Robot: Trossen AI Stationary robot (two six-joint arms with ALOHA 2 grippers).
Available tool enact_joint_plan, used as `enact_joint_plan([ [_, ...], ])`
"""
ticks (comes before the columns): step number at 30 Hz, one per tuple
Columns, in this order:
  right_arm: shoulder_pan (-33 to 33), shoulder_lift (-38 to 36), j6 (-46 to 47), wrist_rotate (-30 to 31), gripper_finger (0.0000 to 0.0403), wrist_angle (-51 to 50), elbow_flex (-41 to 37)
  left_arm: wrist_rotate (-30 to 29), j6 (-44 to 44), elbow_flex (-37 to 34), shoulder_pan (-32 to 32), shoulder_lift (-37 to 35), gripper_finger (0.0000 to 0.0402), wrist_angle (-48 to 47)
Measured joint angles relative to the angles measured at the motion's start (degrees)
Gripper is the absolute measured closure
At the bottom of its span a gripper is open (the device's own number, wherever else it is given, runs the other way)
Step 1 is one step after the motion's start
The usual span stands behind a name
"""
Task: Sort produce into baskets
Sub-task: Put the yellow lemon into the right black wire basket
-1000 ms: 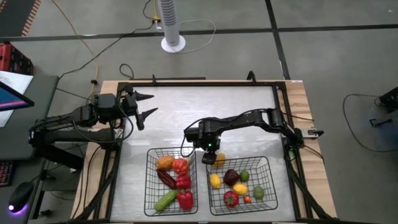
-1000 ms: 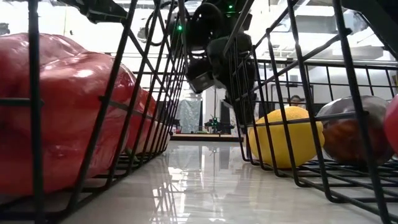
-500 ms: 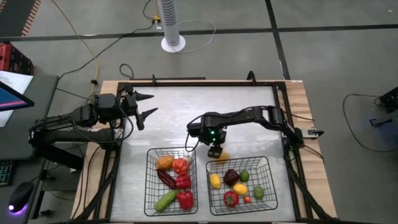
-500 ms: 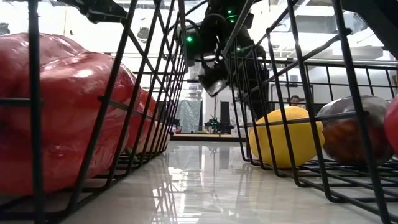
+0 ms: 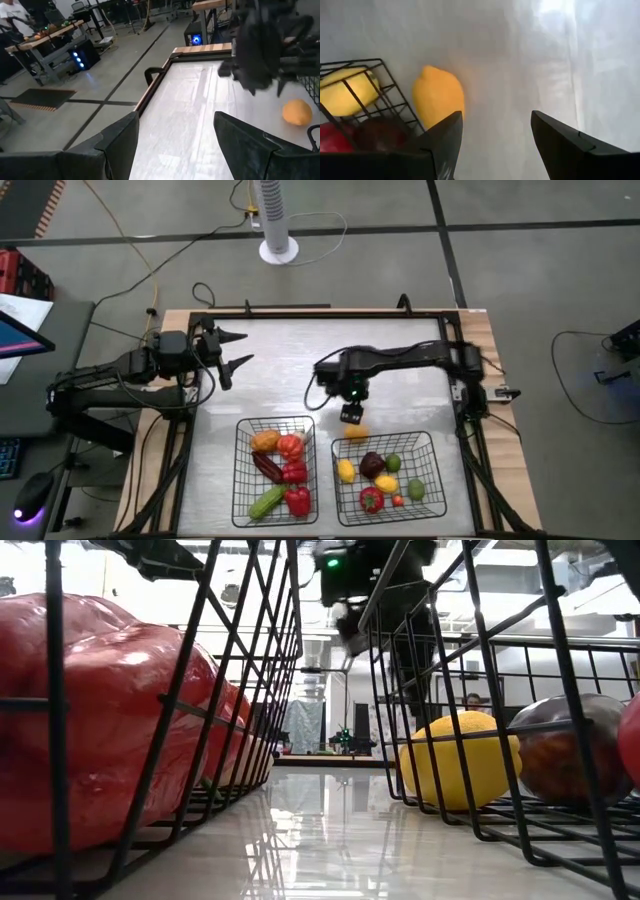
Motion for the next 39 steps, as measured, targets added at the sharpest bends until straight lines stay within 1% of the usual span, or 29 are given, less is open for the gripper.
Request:
enact_joint_plan([
  [3,0.4,-6.4,3.1,0.1,0.0138,10.1,-9.0,0.0,-0.5,0.0,0.0,0.0,0.0155,0.0],
  [6,2.3,-11.7,5.5,0.2,0.0138,20.1,-17.8,0.0,-0.8,0.0,0.0,0.0,0.0155,0.1],
  [8,3.4,-14.4,6.3,1.2,0.0138,23.9,-22.2,0.0,-1.1,0.0,0.0,0.0,0.0155,0.4],
  [11,4.2,-16.2,6.4,4.1,0.0138,25.8,-25.6,0.0,-1.5,0.0,0.0,0.0,0.0155,0.9],
  [15,3.8,-16.2,7.4,4.1,0.0138,25.7,-26.3,0.0,-1.6,0.0,0.0,0.0,0.0155,1.0],
  [19,2.5,-16.2,6.6,-0.3,0.0138,25.5,-26.2,0.0,-1.5,0.0,0.0,0.0,0.0155,0.8],
  [23,1.3,-16.2,6.6,-2.6,0.0130,26.2,-26.2,0.0,-1.5,0.0,0.0,0.0,0.0155,0.8],
  [25,1.2,-15.6,6.6,-3.7,0.0119,28.2,-26.2,0.0,-1.5,0.0,0.0,0.0,0.0155,0.6],
  [27,1.5,-15.2,6.6,-5.1,0.0102,30.7,-26.2,0.0,-1.4,0.0,0.0,0.0,0.0155,0.5],
  [29,1.9,-14.3,6.6,-5.1,0.0081,32.5,-26.2,0.0,-1.4,0.0,0.0,0.0,0.0155,0.4],
  [34,2.4,-11.3,6.1,-6.9,0.0034,33.2,-24.5,-0.1,-1.4,0.0,0.0,0.2,0.0155,0.4],
  [37,2.9,-9.4,5.9,-8.0,0.0021,33.0,-23.8,-0.4,-1.0,0.0,0.0,0.8,0.0155,0.2],
  [39,3.1,-8.4,5.8,-10.3,0.0019,31.9,-23.6,-0.4,-1.0,0.0,0.0,1.1,0.0155,-0.1],
])
